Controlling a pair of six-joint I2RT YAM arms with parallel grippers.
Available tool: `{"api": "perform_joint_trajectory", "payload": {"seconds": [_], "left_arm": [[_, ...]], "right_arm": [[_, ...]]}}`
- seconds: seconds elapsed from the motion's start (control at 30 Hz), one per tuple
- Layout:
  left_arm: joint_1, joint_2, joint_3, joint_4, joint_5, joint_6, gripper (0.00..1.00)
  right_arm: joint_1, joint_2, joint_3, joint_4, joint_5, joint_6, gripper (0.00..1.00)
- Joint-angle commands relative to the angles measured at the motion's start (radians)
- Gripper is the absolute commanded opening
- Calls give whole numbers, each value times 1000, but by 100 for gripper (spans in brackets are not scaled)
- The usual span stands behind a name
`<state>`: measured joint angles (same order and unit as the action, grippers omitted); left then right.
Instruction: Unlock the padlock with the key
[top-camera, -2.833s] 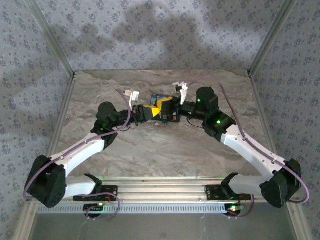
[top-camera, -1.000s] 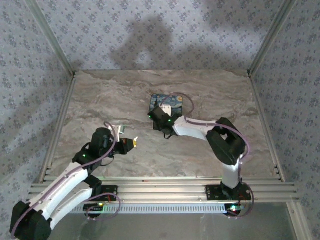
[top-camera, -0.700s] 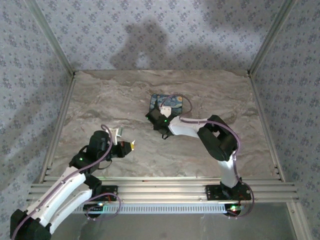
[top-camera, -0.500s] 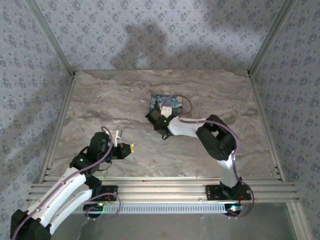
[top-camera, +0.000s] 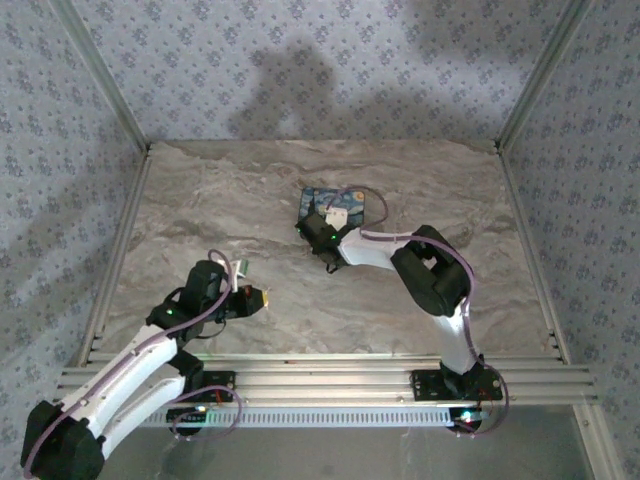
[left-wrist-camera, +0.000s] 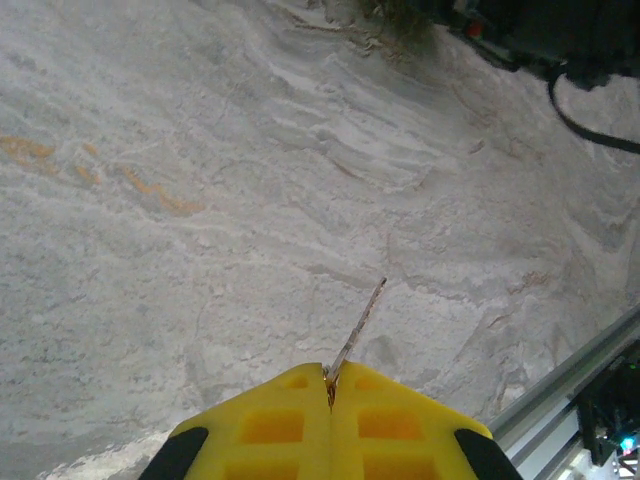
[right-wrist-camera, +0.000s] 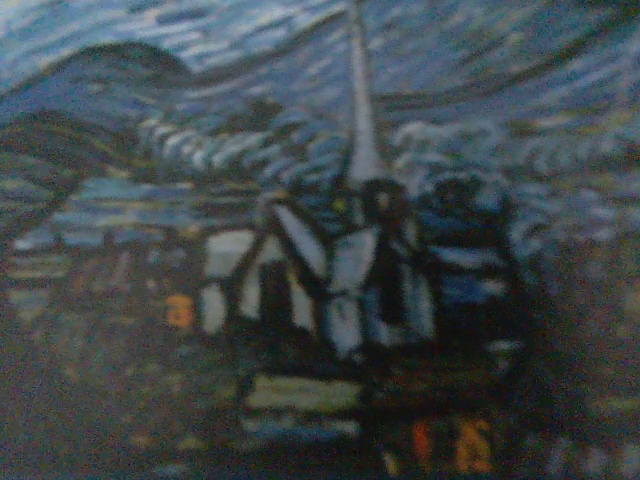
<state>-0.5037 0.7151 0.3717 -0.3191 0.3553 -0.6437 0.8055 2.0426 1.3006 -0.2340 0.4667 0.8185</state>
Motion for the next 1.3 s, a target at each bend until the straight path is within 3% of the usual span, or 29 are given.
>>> {"api": "perform_joint_trajectory", "payload": {"seconds": [0.0,0.33,0.7,0.8,1.27], "left_arm": [[6,-16,53,-19,35,31,0],[5,-129,43,-92,20,35,0],[-4,-143,31,-34,40,31,0],[-6,-131,26,4,32,61,0],[-39,6,-40,330,69,50,0]], "right_arm": [[-6,21,28,13,-22,-40,37],[-9,-39,39,-26,-127,-104,14],[-5,-166,20,-134,-338,-63,10],[-12,-196,3,-156,-446,-52,8],[-71,-297,-159,-34,-749,41,0]]}}
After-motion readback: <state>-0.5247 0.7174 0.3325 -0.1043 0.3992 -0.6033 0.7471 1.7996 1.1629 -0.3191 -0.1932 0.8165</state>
